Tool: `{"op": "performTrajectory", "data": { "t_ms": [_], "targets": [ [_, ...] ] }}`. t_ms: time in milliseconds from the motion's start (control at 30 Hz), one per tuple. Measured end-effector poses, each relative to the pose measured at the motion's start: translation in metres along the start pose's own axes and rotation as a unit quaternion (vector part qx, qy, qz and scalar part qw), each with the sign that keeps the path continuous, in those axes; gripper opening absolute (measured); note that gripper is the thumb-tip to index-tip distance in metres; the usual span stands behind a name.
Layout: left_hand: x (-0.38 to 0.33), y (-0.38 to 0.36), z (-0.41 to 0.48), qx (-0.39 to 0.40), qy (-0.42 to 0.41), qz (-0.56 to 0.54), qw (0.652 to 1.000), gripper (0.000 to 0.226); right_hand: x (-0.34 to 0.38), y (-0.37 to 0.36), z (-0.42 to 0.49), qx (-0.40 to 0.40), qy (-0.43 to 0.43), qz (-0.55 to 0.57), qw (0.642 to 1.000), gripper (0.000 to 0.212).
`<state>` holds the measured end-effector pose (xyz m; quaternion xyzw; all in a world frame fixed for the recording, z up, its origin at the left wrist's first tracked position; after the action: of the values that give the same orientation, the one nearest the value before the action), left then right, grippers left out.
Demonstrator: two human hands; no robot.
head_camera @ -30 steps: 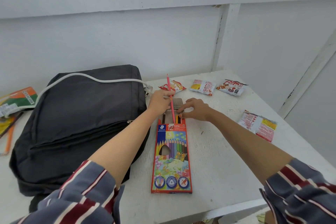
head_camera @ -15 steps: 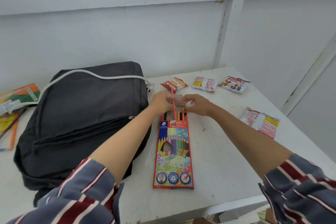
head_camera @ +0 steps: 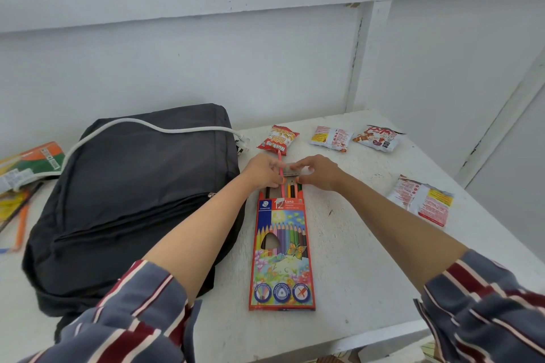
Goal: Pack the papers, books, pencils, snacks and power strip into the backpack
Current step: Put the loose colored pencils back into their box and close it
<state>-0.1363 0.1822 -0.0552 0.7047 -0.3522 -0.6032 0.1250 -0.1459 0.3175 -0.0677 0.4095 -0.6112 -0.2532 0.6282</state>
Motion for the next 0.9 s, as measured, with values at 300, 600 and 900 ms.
{"op": "performTrajectory", "data": {
  "t_ms": [300,600,900],
  "targets": [
    [-0.001,-0.002,-0.001,0.034,0.046,-0.040,0.998,0.013,0.002,0.006,0.003,-0.021,-0.009,0.108,0.994,0.039],
    [0.000,-0.002,0.005,0.018,0.044,-0.010,0.999,0.020,0.003,0.009,0.006,-0.057,0.005,0.160,0.985,0.038],
    [0.001,-0.004,-0.006,0.088,0.072,-0.021,0.993,0.009,0.007,0.010,0.002,-0.050,-0.011,0.154,0.987,0.038]
  ]
}}
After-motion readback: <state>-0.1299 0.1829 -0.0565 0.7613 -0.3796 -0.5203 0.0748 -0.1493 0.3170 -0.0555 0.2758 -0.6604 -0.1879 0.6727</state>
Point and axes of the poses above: each hand's wrist, its own z-axis towards the middle knuckle, its own y-axis out of the back of the hand, x = y × z, the point moved 7 cm from there along z, towards the middle knuckle
